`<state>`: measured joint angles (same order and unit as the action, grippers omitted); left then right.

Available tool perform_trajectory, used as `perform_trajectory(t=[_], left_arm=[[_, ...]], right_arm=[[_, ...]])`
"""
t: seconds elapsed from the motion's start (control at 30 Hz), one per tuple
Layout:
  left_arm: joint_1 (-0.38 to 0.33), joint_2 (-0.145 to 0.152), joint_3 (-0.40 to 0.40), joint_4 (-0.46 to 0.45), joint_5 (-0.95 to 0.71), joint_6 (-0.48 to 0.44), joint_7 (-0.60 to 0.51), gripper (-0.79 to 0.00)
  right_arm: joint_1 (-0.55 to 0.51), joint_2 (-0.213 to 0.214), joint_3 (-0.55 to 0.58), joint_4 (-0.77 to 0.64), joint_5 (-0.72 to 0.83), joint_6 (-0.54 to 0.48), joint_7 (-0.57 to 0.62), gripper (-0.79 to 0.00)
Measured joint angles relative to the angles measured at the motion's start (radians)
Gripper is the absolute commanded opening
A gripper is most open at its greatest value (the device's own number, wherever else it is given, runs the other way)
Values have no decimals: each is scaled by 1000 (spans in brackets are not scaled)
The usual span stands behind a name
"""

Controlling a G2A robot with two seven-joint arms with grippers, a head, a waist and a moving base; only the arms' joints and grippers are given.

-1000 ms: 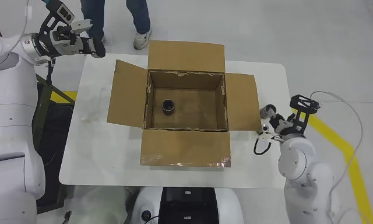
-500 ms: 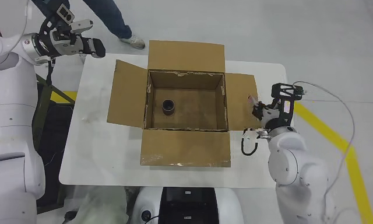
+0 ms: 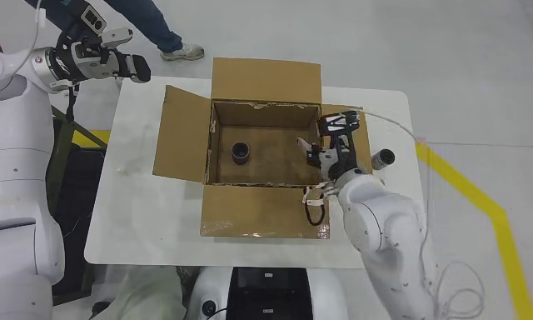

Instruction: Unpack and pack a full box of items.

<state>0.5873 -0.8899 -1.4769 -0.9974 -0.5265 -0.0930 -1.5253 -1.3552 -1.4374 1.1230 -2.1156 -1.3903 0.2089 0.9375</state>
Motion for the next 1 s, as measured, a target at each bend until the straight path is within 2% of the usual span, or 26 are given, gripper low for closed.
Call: perform_trajectory(t=[0.37, 0.67, 0.73, 0.77, 0.8, 1.0], left_arm=[[0, 0, 0, 0, 0, 0, 0, 0], [0, 0, 0, 0, 0, 0, 0, 0], [0, 0, 0, 0, 0, 0, 0, 0], [0, 0, 0, 0, 0, 0, 0, 0], [0, 0, 0, 0, 0, 0, 0, 0], [0, 0, 0, 0, 0, 0, 0, 0]], right_arm=[[176, -24, -127, 188, 47, -89, 73, -228], [270, -41, -195, 316, 121, -173, 90, -240], [282, -43, -200, 334, 131, -188, 88, -277], [287, -44, -202, 343, 137, -198, 85, -400], [290, -44, -203, 349, 141, -206, 82, -434], [292, -44, -202, 356, 145, -216, 78, -443]])
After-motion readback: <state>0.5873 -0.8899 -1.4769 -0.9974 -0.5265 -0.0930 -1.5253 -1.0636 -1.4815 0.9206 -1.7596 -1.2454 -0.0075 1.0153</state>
